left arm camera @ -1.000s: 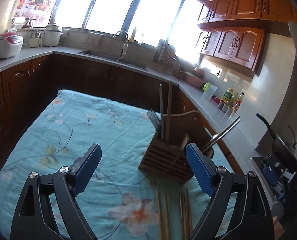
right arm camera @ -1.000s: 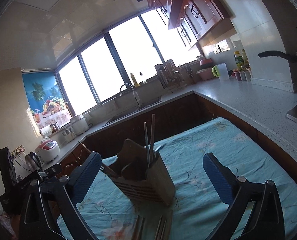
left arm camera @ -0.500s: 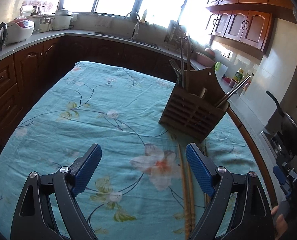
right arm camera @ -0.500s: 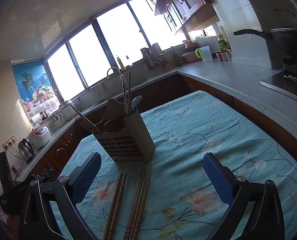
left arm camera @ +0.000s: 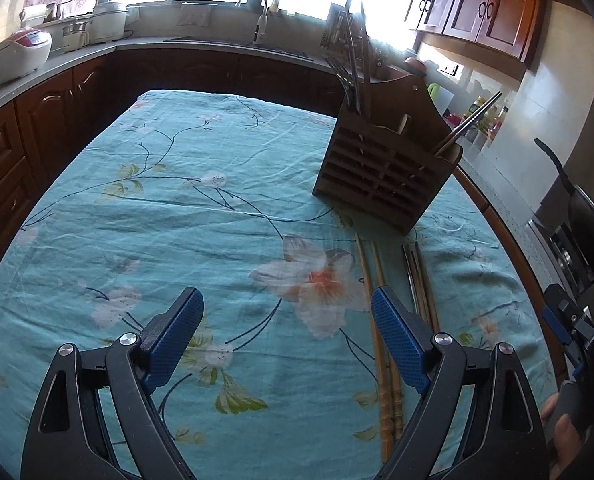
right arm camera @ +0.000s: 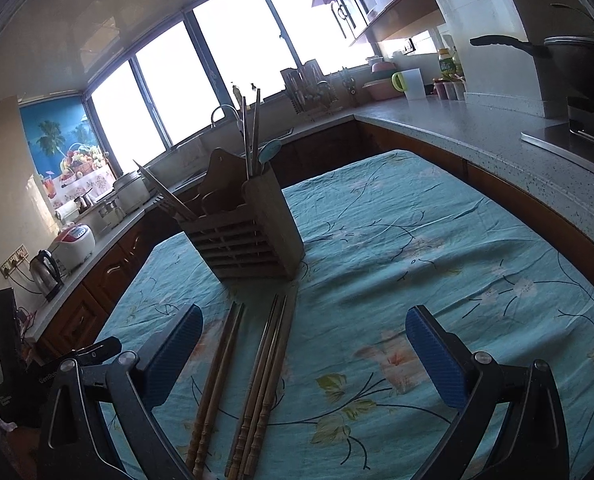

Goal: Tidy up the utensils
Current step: 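Move both open grippers down toward the chopsticks lying beside the holder, then grasp a wooden chopstick with the left gripper while the right gripper grasps another chopstick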

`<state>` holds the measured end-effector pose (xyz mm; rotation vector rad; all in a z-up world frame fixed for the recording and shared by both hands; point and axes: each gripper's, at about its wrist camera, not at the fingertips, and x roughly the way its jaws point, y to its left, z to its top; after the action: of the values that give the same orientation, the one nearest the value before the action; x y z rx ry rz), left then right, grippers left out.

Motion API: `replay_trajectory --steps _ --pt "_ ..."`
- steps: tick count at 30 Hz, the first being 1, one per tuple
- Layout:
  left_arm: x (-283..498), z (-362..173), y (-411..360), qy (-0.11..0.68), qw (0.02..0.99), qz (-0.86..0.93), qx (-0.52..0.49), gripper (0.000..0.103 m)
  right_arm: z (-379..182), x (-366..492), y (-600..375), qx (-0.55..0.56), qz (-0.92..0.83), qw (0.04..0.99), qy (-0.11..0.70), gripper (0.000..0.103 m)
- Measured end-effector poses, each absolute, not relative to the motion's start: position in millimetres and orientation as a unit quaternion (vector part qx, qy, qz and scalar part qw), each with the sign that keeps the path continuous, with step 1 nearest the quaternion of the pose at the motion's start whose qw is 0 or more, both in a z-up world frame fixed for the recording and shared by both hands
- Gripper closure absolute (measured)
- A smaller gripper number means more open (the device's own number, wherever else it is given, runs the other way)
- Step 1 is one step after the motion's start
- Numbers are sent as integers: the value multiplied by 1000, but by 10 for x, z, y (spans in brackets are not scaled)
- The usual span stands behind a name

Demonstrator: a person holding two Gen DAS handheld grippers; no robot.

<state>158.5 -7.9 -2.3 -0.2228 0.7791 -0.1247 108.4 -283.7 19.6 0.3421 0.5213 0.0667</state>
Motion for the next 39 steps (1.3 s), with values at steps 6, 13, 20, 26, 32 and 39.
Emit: replay_trajectory --steps 6,13,20,26,32,39 --pt "1670 -56 -172 391 913 -67 -96 15 146 1167 -2830 170 33 947 270 1" --pt "1824 -95 -296 402 909 -74 -82 15 109 1343 -2829 169 42 940 294 1" --pt "2071 -158 -433 424 898 -87 -73 17 -8 1606 -2794 169 57 925 335 20" --pt "2313 -270 -579 450 884 -108 -67 30 -129 1890 -2688 159 75 911 374 43" --pt "2512 -394 -703 471 871 -125 -58 36 -224 2165 -2594 150 79 902 397 64" --pt "2657 -494 -820 483 865 -131 -41 46 -341 2383 -2569 137 73 896 415 74"
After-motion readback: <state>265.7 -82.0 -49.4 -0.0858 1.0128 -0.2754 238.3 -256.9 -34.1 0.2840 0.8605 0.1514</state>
